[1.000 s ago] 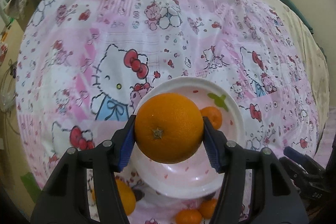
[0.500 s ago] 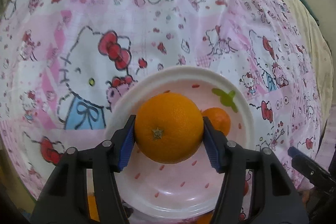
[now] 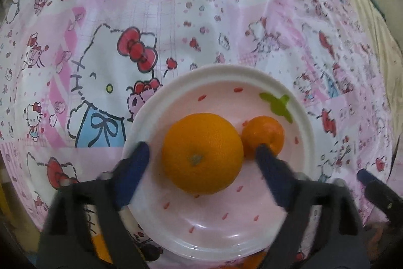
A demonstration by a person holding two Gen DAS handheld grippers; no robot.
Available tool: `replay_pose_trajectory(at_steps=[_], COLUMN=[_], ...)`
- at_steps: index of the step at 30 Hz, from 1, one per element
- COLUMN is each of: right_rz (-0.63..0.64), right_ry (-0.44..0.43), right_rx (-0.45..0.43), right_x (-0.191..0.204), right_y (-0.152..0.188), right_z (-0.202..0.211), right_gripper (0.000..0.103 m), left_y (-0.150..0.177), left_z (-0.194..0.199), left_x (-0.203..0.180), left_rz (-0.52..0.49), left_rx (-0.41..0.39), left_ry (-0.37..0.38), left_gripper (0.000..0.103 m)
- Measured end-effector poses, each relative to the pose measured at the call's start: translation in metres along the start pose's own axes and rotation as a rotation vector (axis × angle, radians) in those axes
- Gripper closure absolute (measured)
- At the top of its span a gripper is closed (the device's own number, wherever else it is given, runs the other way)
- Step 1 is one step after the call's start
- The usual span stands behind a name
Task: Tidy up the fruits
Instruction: 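Lower the large orange onto the plate and open the left gripper, then grasp the second large orange with the left gripper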
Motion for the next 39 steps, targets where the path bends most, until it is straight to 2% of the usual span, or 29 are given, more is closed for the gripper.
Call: replay_pose_trajectory(at_steps=[5, 13, 16, 23, 30, 35, 39], right_rz=[0.012, 0.045, 0.059, 0.11, 0.134, 0.139, 0.096], right_ry=[-0.007, -0.008, -0.007, 0.002, -0.024, -0.015, -0.023], right_rx=[0.004, -0.021, -0.027, -0.043, -0.047, -0.025, 0.003], right_x=[0.002, 0.01, 0.012, 0.018, 0.021, 0.016, 0.01], right_y=[0.001, 0.002, 0.007, 0.024, 0.047, 0.069, 0.08], right_z=[0.002, 0.009, 0.013, 0.023, 0.03, 0.026, 0.019], right_gripper=[0.017, 0.017, 0.017, 0.017, 0.017, 0.017, 0.017], left_y=[0.0, 0.022, 0.039, 0.085, 0.132, 0.139, 0.14], left_z=[0.016, 0.074, 0.1, 0.135, 0.141, 0.138, 0.118], left_x=[0.003, 0.012, 0.018, 0.04, 0.068, 0.08, 0.08], left_rz=[0.012, 0.043, 0.067, 0.153, 0.229, 0.231, 0.24], left_rx=[-0.025, -0.095, -0.136, -0.185, -0.213, -0.229, -0.185], left_ry=[-0.012, -0.034, -0.036, -0.032, -0.077, -0.118, -0.091], left_gripper=[0.016, 0.016, 0.016, 0.016, 0.016, 0.016, 0.016])
Point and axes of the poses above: each gripper's, at about its wrist camera, not at the fingertips, and z roughly against the way its jaws point, x to its left, y to its underside, the point moved 8 cm from there along -z, roughly the way its jaws point, and after that the axes turned 11 degrees about -z, right-handed, at the moved point
